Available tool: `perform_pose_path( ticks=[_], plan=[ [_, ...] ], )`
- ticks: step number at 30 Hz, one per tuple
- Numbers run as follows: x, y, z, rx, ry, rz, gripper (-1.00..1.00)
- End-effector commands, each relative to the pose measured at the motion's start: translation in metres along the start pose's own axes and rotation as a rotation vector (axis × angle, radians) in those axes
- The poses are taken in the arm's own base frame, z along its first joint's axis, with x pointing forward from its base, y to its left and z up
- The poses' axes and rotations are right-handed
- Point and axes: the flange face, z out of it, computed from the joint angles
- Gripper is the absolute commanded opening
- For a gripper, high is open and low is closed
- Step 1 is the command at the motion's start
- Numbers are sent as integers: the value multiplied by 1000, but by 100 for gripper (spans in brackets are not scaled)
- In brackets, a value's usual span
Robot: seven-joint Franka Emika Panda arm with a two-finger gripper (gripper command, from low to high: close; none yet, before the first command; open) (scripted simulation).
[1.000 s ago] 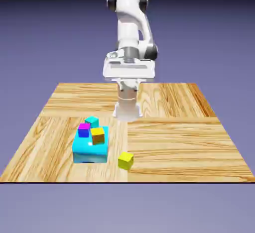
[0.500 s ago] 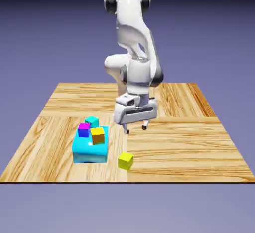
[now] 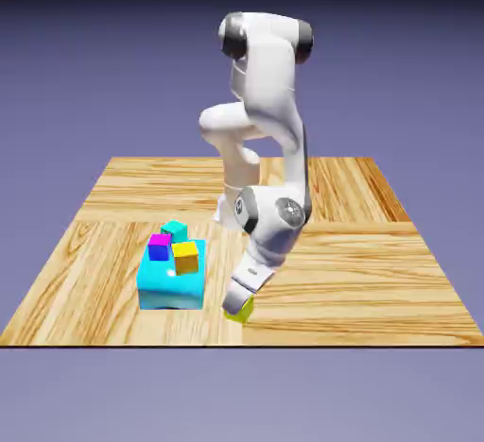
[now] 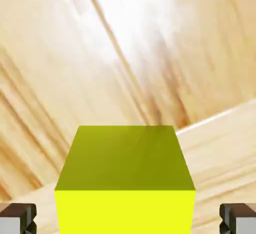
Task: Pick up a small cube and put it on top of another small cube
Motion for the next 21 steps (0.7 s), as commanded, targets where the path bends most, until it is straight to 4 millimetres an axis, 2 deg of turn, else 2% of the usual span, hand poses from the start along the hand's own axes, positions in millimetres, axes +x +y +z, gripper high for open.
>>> perform_pose_path(
  ticks=[1,6,7,9,10,13,17,18,20,21],
  plan=[
    [0,0,0,0,0,0,-100],
    [-5,6,-72,10,0,19,-100],
    [-8,14,-82,38,-7,85,-100],
    [-21,46,-103,104,-36,248,-100],
    [-32,69,-109,126,-57,323,-100],
    [-79,141,-116,183,-129,540,-100],
    [-160,220,-121,275,-232,821,-100],
    [-175,232,-118,274,-249,853,-100],
    [-176,234,-114,251,-251,841,-100],
    [-175,230,-99,250,-251,840,-100]
  ],
)
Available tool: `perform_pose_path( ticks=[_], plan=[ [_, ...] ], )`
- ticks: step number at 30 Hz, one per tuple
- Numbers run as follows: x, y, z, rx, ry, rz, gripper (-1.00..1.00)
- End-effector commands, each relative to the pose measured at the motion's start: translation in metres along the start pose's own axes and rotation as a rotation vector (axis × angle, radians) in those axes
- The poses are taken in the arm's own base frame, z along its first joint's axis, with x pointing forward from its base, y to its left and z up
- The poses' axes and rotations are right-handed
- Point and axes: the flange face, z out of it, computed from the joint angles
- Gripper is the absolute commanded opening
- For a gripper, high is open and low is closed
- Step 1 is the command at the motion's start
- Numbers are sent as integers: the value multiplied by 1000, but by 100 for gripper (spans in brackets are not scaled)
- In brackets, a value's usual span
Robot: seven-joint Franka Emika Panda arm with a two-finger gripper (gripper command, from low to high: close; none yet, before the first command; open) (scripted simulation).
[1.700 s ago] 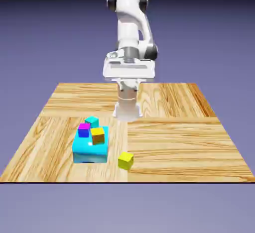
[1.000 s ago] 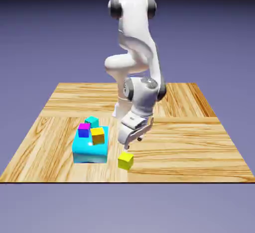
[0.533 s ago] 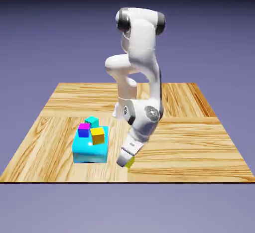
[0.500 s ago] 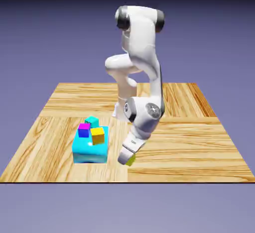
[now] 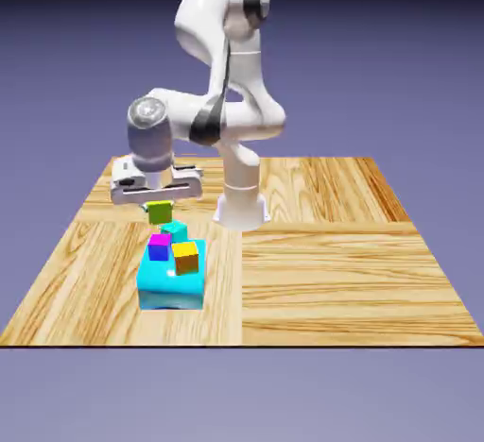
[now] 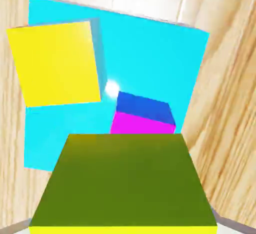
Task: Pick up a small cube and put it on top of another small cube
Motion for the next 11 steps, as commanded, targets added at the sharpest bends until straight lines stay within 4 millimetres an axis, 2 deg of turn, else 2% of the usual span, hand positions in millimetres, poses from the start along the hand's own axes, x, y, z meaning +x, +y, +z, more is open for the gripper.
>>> perform_pose_path(
  ticks=[1,3,4,5,6,10,11],
  plan=[
    [2,-2,15,-3,2,-1,-100],
    [3,-4,45,-2,2,-1,-100],
    [3,-4,53,-2,2,-1,-100],
    [3,-4,53,-2,2,-1,100],
    [3,-4,53,-2,2,-1,100],
    [-1,0,-7,-2,2,-1,100],
    [-2,1,-15,-2,2,-1,100]
  ],
)
